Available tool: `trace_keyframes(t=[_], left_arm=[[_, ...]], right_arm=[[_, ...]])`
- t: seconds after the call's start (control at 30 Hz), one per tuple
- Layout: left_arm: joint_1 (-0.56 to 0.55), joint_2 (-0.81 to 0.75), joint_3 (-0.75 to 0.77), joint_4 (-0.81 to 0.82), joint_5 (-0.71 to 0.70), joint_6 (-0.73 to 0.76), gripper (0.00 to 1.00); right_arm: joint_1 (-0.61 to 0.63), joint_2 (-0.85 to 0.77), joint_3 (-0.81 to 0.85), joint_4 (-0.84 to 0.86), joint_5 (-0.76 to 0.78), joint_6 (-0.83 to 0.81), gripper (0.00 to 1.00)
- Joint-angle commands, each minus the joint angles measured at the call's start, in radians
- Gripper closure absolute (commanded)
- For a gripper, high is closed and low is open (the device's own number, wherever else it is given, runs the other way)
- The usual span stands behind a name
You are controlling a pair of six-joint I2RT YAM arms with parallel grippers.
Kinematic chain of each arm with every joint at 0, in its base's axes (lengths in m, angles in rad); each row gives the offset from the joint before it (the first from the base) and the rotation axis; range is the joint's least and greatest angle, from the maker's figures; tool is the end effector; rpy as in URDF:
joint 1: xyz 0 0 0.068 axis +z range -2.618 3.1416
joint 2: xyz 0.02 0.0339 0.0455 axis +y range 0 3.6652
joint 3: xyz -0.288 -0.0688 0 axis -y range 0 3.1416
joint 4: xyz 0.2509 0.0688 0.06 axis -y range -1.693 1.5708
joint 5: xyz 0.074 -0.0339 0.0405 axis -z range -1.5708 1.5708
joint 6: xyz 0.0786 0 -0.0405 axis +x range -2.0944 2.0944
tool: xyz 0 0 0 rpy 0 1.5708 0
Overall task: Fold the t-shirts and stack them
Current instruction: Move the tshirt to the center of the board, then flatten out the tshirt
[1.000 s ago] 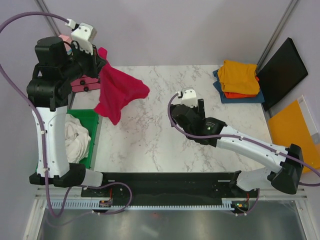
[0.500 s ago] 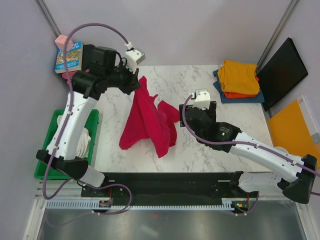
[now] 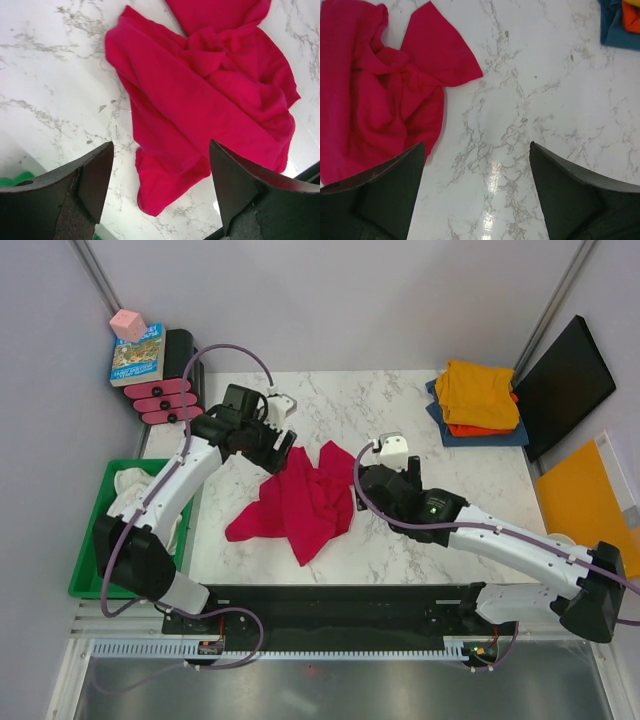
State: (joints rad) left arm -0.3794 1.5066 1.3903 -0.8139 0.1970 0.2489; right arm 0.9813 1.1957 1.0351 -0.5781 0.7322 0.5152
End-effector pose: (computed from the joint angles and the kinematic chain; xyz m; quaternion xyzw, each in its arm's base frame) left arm 0.3175 -0.1432 0.3103 0.3213 0.8887 -0.1136 0.3066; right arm 0.1936 0.1950 0.3114 -0.0565 0.8644 0.0168 0.4993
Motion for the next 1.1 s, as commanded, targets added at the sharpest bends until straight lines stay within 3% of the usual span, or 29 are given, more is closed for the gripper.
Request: trace_keyframes(t=[0.0, 0.1, 0.27, 0.57, 0.77, 1.03, 1.07], left_arm=[[0.071, -0.103, -0.046, 0.125, -0.015, -0.082, 0.16], [0.137, -0.155, -0.092, 0.125, 0.018, -0.106, 0.16], [0.203, -0.265, -0.215, 0.125, 0.051, -0.105, 0.16], [0.234, -0.361, -0.395, 0.124, 0.073, -0.135, 0.17], [0.238, -0.364, -0.428, 0.108, 0.07, -0.12, 0.18], [0.238, -0.35, -0.439, 0.108, 0.059, -0.125, 0.19], [0.24, -0.347, -0.442, 0.108, 0.056, -0.123, 0.19]], right_arm=[[-0.004, 0.092, -0.044, 0.024, -0.051, 0.066, 0.16], [-0.042, 0.189, -0.029, 0.078, -0.086, 0.074, 0.27], [-0.167, 0.361, 0.044, 0.205, -0.201, 0.051, 0.28], [-0.243, 0.682, 0.298, 0.251, -0.223, -0.047, 0.27], [-0.289, 0.791, 0.388, 0.245, -0.258, -0.052, 0.27], [-0.308, 0.817, 0.319, 0.244, -0.315, 0.011, 0.32], [-0.305, 0.82, 0.312, 0.244, -0.326, 0.014, 0.36]])
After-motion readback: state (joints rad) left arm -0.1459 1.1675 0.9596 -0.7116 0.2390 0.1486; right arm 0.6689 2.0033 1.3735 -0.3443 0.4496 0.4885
